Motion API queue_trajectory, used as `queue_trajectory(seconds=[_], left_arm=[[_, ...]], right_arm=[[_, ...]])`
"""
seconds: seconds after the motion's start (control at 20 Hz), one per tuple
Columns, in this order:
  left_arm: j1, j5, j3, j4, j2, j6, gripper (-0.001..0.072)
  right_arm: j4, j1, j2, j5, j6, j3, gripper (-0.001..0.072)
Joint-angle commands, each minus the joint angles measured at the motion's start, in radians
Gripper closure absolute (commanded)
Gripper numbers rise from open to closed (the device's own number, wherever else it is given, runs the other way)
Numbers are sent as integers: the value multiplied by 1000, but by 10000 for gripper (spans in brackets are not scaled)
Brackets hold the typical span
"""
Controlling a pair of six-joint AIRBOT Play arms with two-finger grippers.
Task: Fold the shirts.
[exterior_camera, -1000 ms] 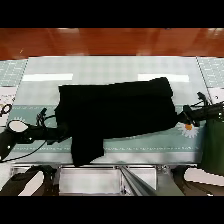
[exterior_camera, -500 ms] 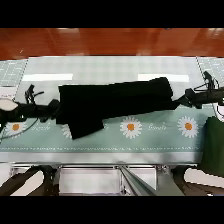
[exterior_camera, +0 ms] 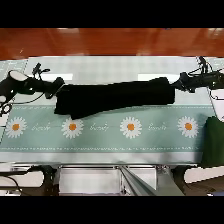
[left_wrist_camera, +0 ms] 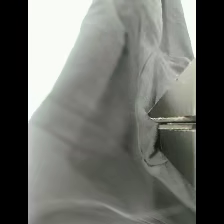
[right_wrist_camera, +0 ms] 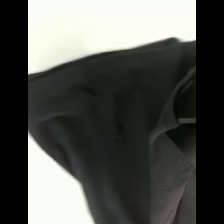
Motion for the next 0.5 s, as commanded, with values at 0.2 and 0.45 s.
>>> queue_trajectory(seconds=[0.2,0.45], left_arm=[[-6,-15,272,0,-209,-39,686],[-7,-21,301,0,-257,-34,686]], right_arm=[[104,5,-156,-23,17,171,682],[117,5,-182,-65,16,175,681]])
